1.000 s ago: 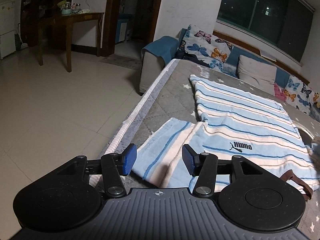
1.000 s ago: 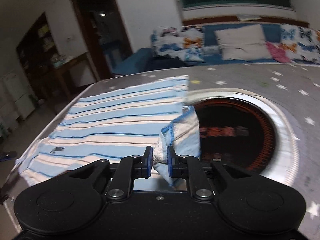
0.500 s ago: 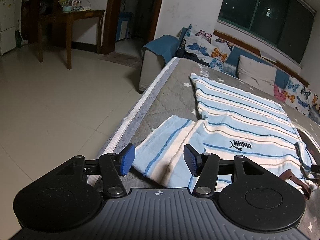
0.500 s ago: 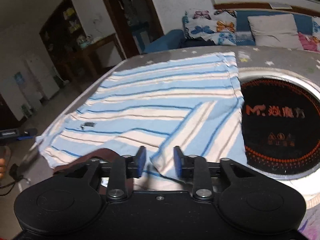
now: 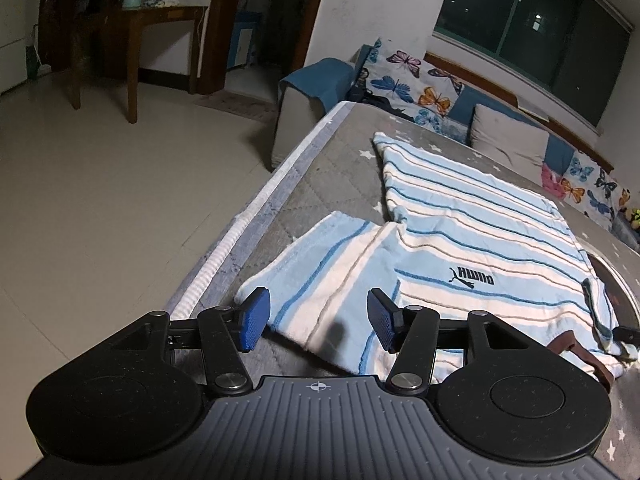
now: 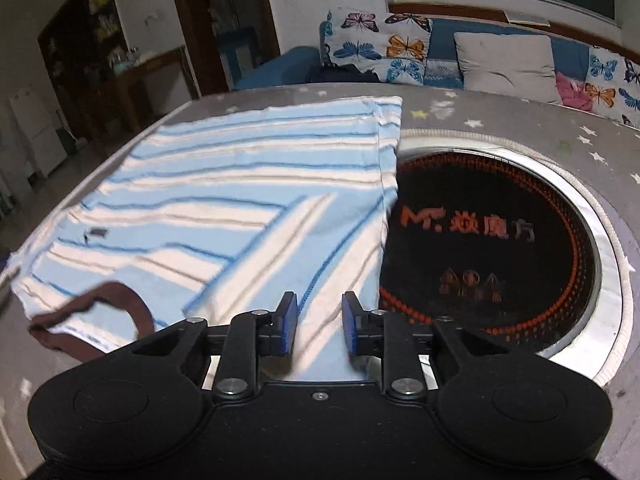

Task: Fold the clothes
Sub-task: 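Open the right gripper and release the folded sleeve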

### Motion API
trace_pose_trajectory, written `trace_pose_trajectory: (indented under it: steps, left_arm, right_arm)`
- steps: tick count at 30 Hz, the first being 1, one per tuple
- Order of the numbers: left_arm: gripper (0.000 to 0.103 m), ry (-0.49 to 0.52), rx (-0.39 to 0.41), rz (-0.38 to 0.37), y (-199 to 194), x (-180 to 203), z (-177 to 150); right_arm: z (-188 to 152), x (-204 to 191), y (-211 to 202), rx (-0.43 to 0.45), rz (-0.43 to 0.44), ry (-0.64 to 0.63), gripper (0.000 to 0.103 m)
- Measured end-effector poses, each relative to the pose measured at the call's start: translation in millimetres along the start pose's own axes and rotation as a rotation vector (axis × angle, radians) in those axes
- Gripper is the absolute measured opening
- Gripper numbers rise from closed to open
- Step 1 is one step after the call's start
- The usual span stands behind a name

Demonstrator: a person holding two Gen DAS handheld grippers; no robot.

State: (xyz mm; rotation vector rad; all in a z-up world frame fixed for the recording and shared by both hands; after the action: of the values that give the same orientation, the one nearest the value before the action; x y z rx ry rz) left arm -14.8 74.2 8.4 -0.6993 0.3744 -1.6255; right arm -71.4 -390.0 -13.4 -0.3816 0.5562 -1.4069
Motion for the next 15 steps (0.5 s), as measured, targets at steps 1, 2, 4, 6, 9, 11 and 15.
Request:
trace_pose_trajectory:
  steps: [1,2,4,6,9,11,15]
  left_arm:
    - [0.055,-0.005,0.001,0.001,-1,0,0]
    - [0.055,-0.008,0.0,0.004,-2,-1,-1]
    - [0.055,-0.017,0.003,0.011,-3,-1,-1]
    - [0.056,-0.022,0.007,0.015,-3,-2,-2]
    - [0.056,-0.041,0.013,0.039,-3,-5,-1]
    - [0.056,-0.091,0.018,0.053,-5,-9,-1]
    - [0.059,-0.127,0.04,0.082,-11,-14,1]
  right_arm:
    - [-2,0,0,0.0,-0.003,-0.006,0.026]
    - [-3,1,1,0.0,-0.007,-0.012,0.026]
    - [-7,1,2,0.0,-0.013,-0.025,0.026]
    - [-10,2,3,0.0,-0.02,-0.037,0.026]
    - [-15,2,4,0.001,-0.03,-0.055,0.026]
    - [-18,3,5,0.001,-0.036,-0.068,0.026]
    - [-21,6,17,0.019,-0.041,-0.082,0.026]
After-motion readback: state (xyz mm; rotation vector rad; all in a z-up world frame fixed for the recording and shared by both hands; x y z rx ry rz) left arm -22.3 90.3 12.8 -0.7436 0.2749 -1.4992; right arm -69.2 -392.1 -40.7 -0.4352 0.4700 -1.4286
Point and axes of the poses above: each gripper's, at about its wrist camera, not at the fingertips, and y roughly the way its jaws point, x to its right, z to its top, the point moved 6 cm from there along y, roughly the way its jaws point, and after that the axes turned 2 degrees about x, right-handed, at the moved point
